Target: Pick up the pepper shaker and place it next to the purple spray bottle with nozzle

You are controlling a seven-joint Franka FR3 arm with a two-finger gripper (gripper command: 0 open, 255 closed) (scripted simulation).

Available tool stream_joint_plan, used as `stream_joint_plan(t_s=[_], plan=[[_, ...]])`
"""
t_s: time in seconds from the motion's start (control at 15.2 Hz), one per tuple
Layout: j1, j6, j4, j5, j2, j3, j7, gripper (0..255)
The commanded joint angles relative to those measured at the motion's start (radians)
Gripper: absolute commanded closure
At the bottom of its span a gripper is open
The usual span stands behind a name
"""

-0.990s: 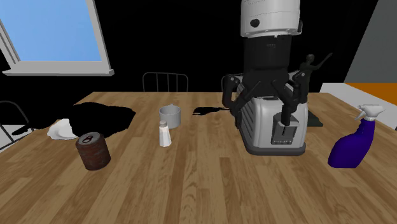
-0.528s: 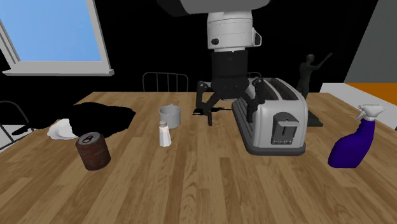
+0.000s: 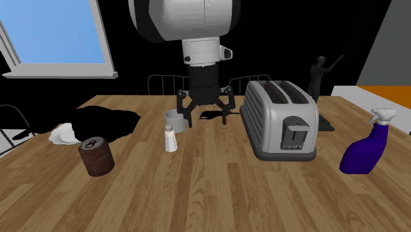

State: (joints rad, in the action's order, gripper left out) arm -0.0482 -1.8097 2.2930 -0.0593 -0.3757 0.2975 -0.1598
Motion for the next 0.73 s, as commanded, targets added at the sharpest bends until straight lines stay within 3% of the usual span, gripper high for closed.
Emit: stream_joint_plan(t_s=[0.0,0.66], plan=[[-0.004,-0.044,-0.031,0.008,0.064,0.029,-0.037,0],[-0.041,-0.162,-0.295,0.154,0.432,0.136,-0.242,0]])
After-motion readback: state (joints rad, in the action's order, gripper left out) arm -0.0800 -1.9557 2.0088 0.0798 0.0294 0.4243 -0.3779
